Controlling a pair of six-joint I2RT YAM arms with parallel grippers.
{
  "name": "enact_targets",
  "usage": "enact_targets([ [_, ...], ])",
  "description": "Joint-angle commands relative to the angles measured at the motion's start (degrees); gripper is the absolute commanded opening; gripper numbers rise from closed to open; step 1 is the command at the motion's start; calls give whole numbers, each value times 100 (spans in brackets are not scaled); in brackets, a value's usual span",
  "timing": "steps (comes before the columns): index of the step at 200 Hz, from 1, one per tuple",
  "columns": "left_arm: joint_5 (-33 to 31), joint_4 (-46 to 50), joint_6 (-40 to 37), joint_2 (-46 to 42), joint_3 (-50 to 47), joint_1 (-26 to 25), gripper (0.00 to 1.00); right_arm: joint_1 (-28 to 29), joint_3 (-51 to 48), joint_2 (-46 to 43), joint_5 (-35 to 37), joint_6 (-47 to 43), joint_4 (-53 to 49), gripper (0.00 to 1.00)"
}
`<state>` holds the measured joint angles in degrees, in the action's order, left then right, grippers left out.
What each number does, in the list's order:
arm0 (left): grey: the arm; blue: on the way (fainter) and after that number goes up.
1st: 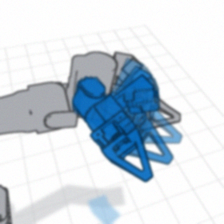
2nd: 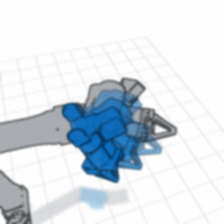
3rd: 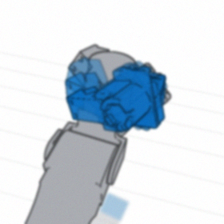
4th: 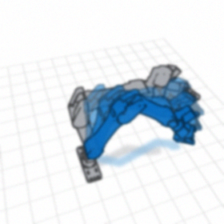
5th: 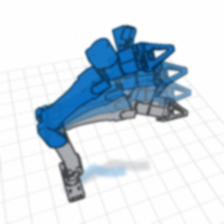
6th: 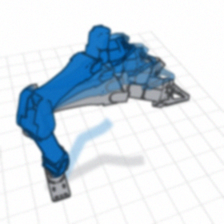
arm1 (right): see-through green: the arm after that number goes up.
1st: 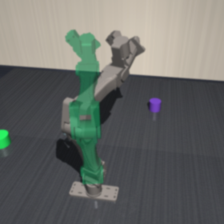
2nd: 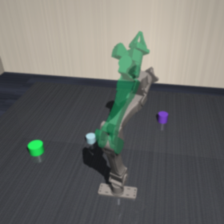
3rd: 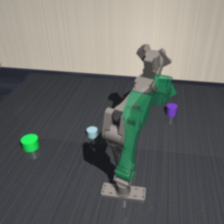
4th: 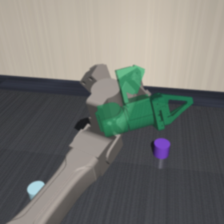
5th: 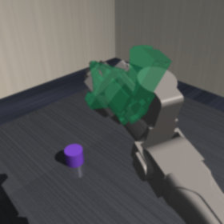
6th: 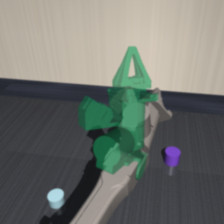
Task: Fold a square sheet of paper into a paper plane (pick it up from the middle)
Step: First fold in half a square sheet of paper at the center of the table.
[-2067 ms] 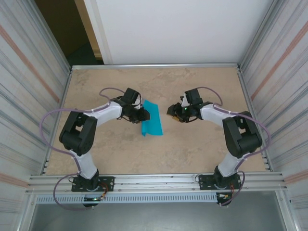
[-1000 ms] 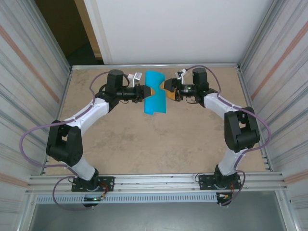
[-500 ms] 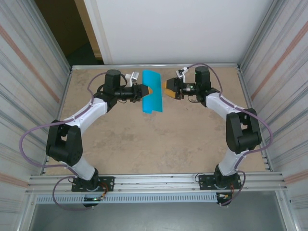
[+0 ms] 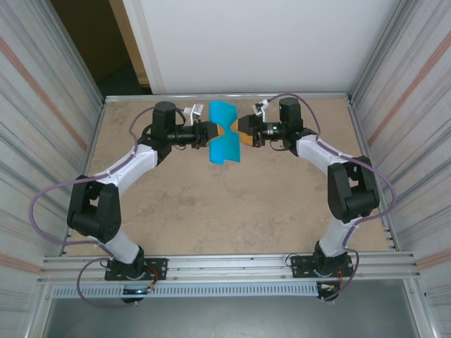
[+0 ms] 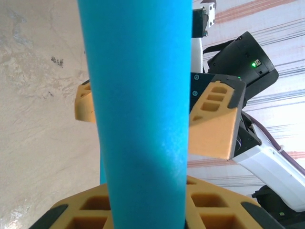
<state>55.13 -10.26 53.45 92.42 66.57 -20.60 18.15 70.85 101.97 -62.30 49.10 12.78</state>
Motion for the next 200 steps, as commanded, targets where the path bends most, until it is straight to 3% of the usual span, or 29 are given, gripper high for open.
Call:
enact_targets([
  [1, 193, -233, 114, -4, -76, -5, 25, 66, 237, 79, -212, 238, 503, 90],
  [24, 148, -10, -38, 4, -99, 25, 25, 1, 123, 35, -327, 578, 971, 86],
  [83, 24, 401, -365, 72, -135, 59, 25, -250, -71, -305, -190, 334, 599, 66],
  [124, 50, 484, -432, 101, -100, 65, 25, -283, 57, -326, -107, 36, 33, 43],
  [148, -32, 654, -534, 89, -67, 65, 26, -303, 147, -301, 59, -108, -390, 19],
  [200, -413, 836, -584, 127, -209, 74, 36, -339, -83, -468, 297, -37, -415, 3],
])
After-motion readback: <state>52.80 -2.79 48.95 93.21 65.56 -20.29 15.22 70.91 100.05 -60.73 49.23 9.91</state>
